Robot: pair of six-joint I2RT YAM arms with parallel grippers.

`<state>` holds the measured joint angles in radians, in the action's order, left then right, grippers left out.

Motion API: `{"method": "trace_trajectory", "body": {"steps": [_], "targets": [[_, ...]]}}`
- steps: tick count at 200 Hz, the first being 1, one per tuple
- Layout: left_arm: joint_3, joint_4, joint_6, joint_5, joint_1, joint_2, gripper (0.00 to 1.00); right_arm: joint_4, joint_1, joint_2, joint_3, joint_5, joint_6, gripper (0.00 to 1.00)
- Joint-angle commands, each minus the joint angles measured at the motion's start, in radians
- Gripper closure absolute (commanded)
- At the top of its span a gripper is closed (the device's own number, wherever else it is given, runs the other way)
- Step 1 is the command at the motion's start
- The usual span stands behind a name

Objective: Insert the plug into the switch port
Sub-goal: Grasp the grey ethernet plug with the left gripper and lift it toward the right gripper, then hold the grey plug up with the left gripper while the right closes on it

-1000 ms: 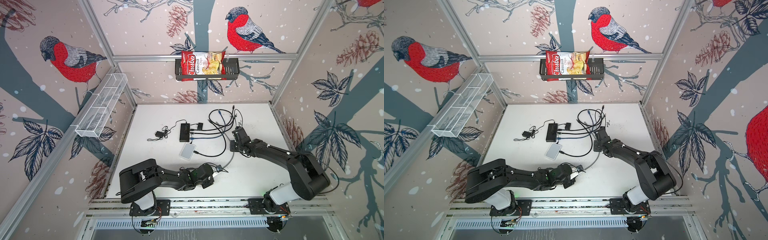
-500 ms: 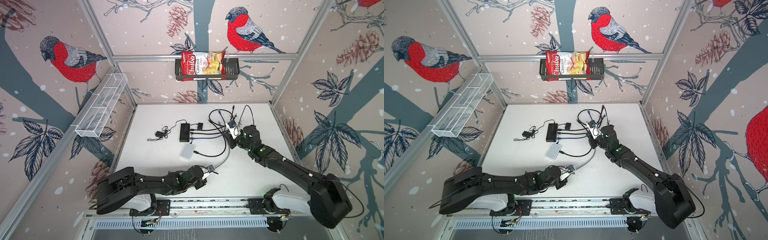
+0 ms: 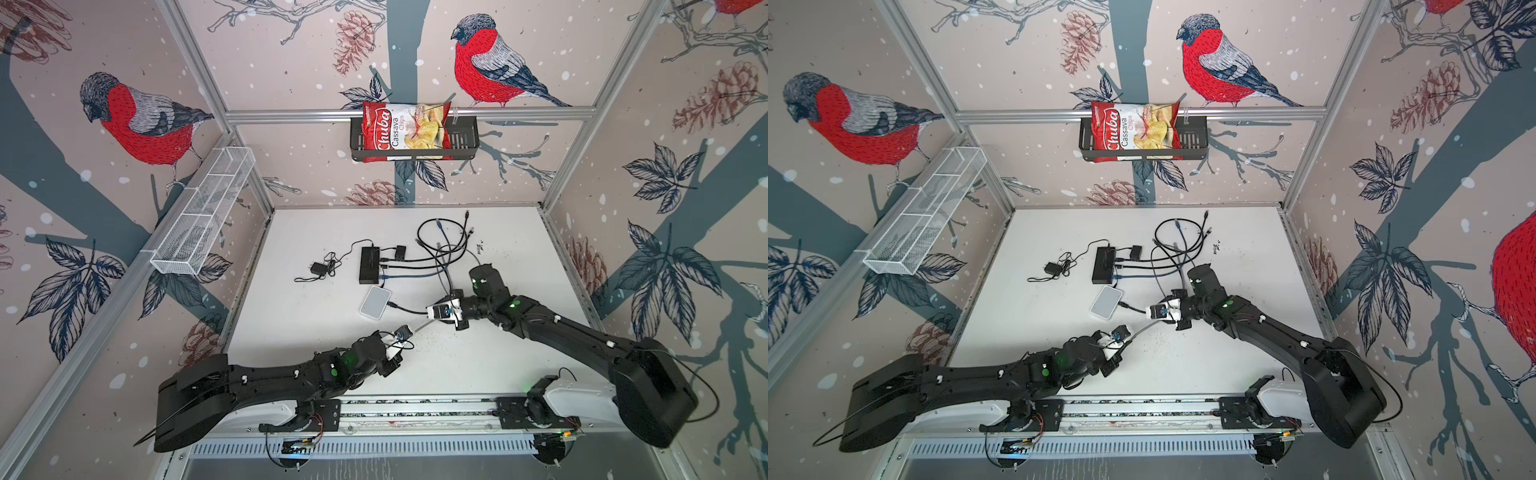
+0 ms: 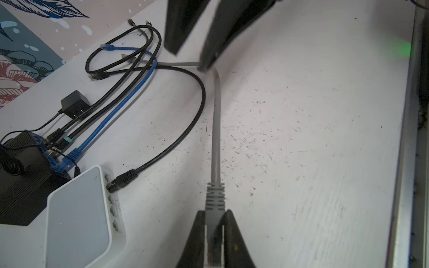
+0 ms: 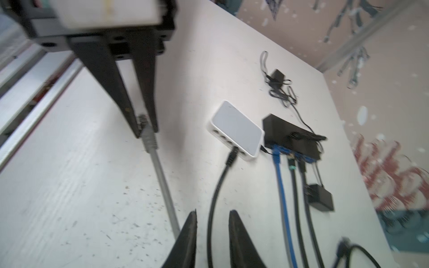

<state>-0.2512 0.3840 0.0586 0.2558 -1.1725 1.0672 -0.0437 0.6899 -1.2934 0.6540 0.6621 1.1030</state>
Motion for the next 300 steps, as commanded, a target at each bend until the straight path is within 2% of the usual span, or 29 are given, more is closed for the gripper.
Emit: {"method": "trace_trajectory", "body": {"steps": [1,35,118,167,204,264,288,300], "targets": [[-0.003,0.047,0.002,0.011,0.003,-0.004,0.87,-0.041,0.041,-0.034,0.001,0.034,0.079,0.75],[-0.009,0.049,0.009,-0.001,0.004,0.003,0.86,0.001,0.080,-0.075,-0.005,0.031,0.080,0.76],[-0.021,0.051,0.002,-0.012,0.004,0.030,0.86,0.085,0.094,-0.153,0.017,0.047,0.085,0.75],[-0.015,0.074,0.003,-0.017,0.004,0.026,0.87,0.104,0.111,-0.182,0.025,0.071,0.083,0.80],[-0.004,0.082,-0.002,-0.023,0.004,0.004,0.87,0.143,0.109,-0.191,0.009,0.061,0.070,0.80],[0.016,0.075,-0.017,-0.014,0.005,-0.030,0.86,0.172,0.044,-0.158,-0.028,0.076,0.058,0.78],[0.018,0.090,-0.013,-0.015,0.005,-0.021,0.86,0.176,0.040,-0.146,-0.030,0.096,0.059,0.80],[0.018,0.098,-0.013,-0.014,0.005,-0.015,0.86,0.174,0.041,-0.142,-0.027,0.111,0.058,0.87]]}}
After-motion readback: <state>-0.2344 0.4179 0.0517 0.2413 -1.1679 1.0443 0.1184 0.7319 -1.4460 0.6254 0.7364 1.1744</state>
